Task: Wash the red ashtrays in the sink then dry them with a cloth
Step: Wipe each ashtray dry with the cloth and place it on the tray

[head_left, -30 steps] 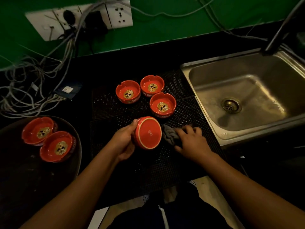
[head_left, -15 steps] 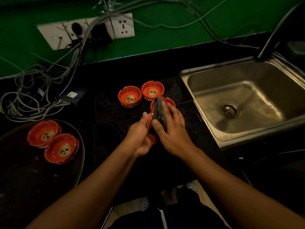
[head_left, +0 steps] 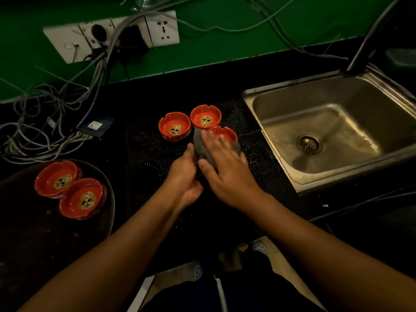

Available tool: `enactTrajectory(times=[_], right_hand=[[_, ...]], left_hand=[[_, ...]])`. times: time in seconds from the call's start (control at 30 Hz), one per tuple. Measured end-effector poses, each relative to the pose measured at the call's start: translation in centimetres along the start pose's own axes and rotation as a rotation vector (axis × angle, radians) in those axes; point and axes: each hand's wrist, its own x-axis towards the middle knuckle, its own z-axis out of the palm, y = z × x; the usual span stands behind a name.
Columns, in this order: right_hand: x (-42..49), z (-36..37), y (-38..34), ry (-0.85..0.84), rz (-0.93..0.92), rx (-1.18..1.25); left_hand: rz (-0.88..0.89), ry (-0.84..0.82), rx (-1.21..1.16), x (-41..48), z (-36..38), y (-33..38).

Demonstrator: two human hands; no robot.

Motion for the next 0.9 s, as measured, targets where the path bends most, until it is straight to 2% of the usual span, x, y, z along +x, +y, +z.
enactTrajectory(times=[0.1,0.3,0.43,0.57,0.7,0.8,0.9], right_hand=[[-1.5,1.3,0.5,0.021,-0.037,-0.048],[-0.2,-0.3,3.4,0.037,0.109,0.066],[1.7,-1.0,1.2,0.011,0.046,-0.030],[0.0,0.7,0.1,-0.039,-0.093,-0.092],[-1.9,1.9,2.6,0.039,-0.126,-0.132],[-1.7,1.4,3.5,0.045,-0.039,0.062],[-0.8,0.4,2.5,0.156,0.071,0.463]], left_hand=[[0.016,0.033,0.013,0.2,-0.6,0.8],[-0.009,-0.005,0.030,0.1,-1.2,0.3],[-0.010,-0.026,-0.013,0.2,-0.6,0.0],[0.023,-0.027,-0.072,0.0,-1.0,0.7],[0.026,-0.017,-0.087,0.2,-1.8,1.7],[0.014,-0.043,-0.046,0.4,-2.5,2.0],[-0.001,-0.072,-0.026,0.3,-2.6,2.0]])
